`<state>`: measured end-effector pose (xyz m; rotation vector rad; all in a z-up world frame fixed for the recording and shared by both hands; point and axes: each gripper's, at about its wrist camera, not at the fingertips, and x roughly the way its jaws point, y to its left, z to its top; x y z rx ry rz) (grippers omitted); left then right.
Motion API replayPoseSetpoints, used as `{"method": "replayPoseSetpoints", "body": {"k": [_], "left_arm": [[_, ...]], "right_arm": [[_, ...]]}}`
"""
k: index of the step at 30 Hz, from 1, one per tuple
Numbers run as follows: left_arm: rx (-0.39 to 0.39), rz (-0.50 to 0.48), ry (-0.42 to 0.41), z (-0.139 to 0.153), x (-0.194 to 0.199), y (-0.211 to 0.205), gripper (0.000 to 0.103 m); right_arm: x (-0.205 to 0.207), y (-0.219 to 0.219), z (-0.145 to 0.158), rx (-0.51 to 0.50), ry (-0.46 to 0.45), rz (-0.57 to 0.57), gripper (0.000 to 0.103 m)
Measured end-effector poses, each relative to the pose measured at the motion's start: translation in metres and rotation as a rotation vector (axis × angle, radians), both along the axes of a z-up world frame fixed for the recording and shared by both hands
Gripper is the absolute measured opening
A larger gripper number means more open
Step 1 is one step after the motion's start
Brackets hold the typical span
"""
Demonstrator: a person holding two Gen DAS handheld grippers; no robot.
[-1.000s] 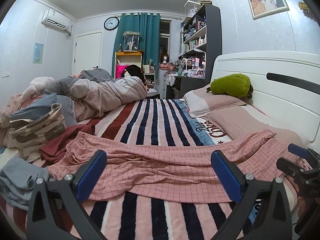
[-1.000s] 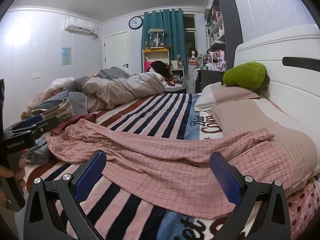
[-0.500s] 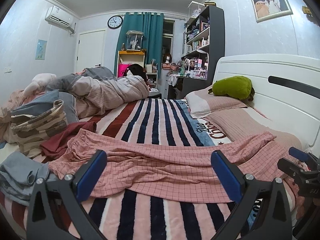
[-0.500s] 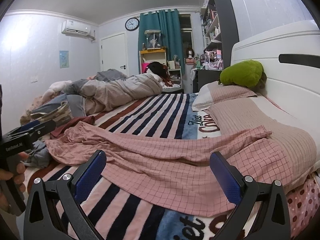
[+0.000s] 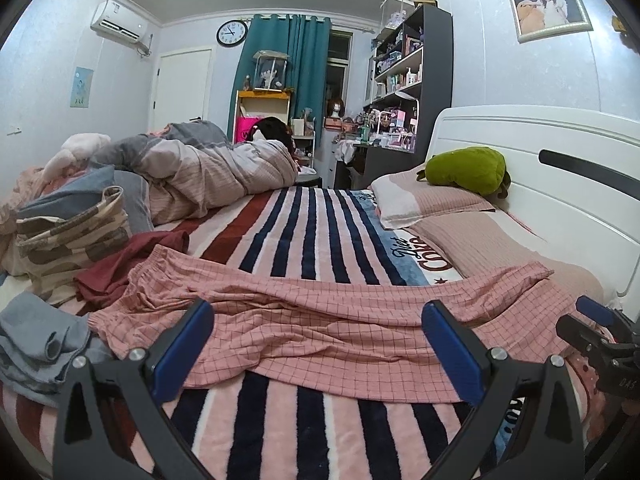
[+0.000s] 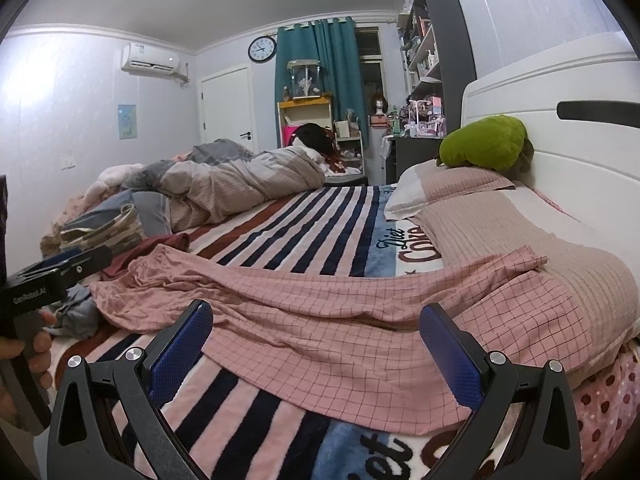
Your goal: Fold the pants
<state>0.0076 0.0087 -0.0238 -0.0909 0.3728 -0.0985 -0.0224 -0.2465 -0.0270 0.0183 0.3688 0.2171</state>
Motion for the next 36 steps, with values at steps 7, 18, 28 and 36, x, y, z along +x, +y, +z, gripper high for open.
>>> {"method": "replayPoseSetpoints", "body": {"k": [7, 18, 28, 36], "left_arm": [[-0.008, 0.004, 0.034, -0.014, 0.016, 0.002, 0.102], [-0.057, 0.107, 0.243, -0.095, 0.041, 0.049, 0.102], [-0.153, 0.204, 0.302, -0.129, 0.052, 0.104, 0.102], [-0.22, 0.255, 0.329, -0.134, 0.095, 0.127, 0.098]], "right_arm": [[0.014, -0.006, -0.013, 0.01, 0.035, -0.007, 0.102], [0.043, -0.043, -0.098, 0.121, 0.28, -0.058, 0.078], [0.046, -0.082, -0.142, 0.239, 0.37, -0.192, 0.075], [0.069, -0.084, -0.14, 0.259, 0.337, -0.23, 0.073]]}}
